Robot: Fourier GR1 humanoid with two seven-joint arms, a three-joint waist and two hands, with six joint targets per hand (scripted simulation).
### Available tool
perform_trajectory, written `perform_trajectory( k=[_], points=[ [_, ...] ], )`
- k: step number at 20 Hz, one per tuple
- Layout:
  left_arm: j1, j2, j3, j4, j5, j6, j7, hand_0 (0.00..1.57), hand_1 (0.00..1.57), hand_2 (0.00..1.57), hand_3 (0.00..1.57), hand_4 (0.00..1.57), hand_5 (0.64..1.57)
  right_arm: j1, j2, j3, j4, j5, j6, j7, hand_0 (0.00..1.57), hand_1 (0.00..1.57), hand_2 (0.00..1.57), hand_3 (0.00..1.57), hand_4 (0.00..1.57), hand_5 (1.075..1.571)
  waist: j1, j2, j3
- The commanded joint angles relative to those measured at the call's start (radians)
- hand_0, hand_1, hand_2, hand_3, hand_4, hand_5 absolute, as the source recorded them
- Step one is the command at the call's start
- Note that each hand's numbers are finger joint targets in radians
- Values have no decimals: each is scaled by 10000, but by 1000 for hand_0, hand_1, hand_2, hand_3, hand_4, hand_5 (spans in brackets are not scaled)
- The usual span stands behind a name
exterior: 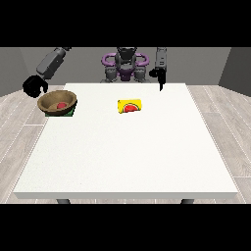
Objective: Pick the cup and pour the ball into the bowl, then pick the bowl and place it on the pad
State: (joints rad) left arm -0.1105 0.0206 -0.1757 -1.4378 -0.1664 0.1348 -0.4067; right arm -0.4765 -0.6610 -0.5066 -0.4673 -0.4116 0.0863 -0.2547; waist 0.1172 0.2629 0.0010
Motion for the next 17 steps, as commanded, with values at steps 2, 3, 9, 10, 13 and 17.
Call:
perform_trajectory(
  k=[2,3,9,10,13,17],
  points=[
    [-96,54,197,377,111,-174,140,0,0,0,0,1167,1366,102,-266,464,-147,716,-1011,-372,1314,1314,1536,1204,0,1571,-82,-395,-9],
    [0,-38,5,222,-216,89,-43,0,0,0,0,1166,1361,-305,-841,256,71,541,-692,-41,1273,1273,1390,1377,0,1570,50,-103,-4],
    [206,-203,-1985,1596,289,1951,-638,0,0,0,0,1212,1348,-1042,180,744,-424,535,-621,282,968,968,863,785,560,1544,-357,-450,-10],
    [613,-203,-2431,2237,489,2484,-1667,0,0,0,0,1209,1345,-1174,83,875,-652,519,-256,627,848,848,784,702,650,1480,-551,-479,-19],
    [414,-205,-2799,2552,1031,3097,-890,0,0,0,0,1216,1340,-1112,-2,1272,-898,660,99,1536,144,144,530,676,715,1182,-946,-1405,-19],
    [305,-205,-2049,2893,1160,2257,-1295,0,0,0,0,1216,1340,-643,-525,1135,-955,578,641,1526,0,0,582,754,713,1075,-783,-1511,-13]
  ],
)
